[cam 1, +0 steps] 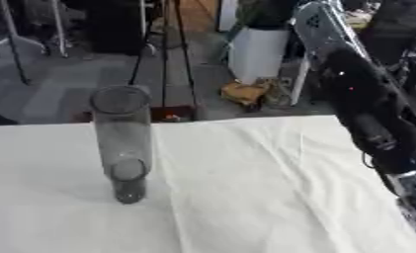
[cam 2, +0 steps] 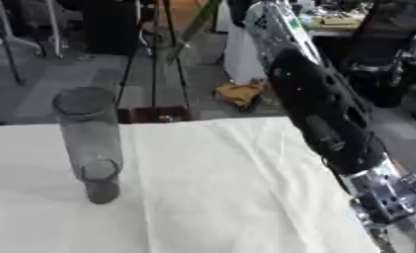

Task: Arrange flowers into the vase.

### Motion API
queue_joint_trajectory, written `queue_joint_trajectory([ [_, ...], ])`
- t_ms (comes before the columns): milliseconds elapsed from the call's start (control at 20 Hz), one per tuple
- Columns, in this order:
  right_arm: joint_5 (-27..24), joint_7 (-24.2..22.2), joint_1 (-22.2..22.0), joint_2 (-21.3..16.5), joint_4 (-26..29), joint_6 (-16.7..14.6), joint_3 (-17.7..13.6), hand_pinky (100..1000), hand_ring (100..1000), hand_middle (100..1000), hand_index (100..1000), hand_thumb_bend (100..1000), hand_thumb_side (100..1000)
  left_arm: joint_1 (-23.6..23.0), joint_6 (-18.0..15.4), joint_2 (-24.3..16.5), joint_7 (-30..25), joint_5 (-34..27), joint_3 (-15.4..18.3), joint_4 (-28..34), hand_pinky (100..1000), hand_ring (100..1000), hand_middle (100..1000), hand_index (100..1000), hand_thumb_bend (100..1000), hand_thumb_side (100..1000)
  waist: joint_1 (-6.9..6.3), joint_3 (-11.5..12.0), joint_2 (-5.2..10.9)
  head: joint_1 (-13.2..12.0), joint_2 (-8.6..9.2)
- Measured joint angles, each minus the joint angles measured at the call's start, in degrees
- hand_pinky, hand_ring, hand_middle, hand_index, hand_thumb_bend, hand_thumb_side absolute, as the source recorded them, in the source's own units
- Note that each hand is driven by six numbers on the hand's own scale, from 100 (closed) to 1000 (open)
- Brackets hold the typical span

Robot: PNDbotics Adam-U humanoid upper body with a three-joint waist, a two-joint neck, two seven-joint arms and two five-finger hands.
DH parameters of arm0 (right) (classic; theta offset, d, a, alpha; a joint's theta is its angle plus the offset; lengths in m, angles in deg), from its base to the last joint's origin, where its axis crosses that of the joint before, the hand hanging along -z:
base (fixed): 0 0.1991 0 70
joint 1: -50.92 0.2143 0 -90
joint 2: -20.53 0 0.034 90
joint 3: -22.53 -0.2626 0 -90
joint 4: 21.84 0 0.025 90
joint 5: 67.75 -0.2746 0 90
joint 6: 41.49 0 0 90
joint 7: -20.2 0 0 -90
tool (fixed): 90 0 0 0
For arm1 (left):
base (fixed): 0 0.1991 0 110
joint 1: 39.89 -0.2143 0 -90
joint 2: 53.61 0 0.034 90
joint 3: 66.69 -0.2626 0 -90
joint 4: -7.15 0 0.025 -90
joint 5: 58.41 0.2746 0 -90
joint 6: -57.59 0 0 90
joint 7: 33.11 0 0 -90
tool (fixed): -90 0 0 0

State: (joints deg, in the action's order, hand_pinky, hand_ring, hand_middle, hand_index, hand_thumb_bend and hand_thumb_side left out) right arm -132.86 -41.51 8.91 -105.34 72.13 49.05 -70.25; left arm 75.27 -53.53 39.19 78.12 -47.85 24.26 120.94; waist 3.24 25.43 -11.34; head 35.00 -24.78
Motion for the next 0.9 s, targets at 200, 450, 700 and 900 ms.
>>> queue_joint_trajectory([
  [200,1.8,-0.3,0.1,0.4,0.0,-0.4,0.4,100,1000,100,100,106,323,0.0,0.0,0.1,-0.1,-0.2,0.0,0.0,640,923,947,961,100,1000,0.05,0.1,0.0,0.4,0.21],
  [450,4.4,-1.4,1.0,1.4,0.9,-2.8,0.9,100,1000,100,100,105,327,0.6,0.0,1.0,-0.6,-0.7,-0.4,0.0,640,924,948,961,100,1000,0.09,1.8,-0.72,1.7,1.43],
  [700,8.7,-2.5,1.7,2.0,0.1,-6.8,1.2,100,1000,100,100,108,330,0.7,0.0,1.7,-1.2,-1.3,-0.8,0.0,638,925,949,959,100,1000,-0.03,3.1,-0.77,4.0,2.52],
  [900,12.3,-3.3,2.0,2.9,-3.0,-8.5,2.0,100,1000,100,100,109,331,0.7,0.0,2.1,-1.6,-1.6,-0.9,0.0,638,926,949,959,100,1000,-0.23,3.7,-1.04,5.4,2.75],
])
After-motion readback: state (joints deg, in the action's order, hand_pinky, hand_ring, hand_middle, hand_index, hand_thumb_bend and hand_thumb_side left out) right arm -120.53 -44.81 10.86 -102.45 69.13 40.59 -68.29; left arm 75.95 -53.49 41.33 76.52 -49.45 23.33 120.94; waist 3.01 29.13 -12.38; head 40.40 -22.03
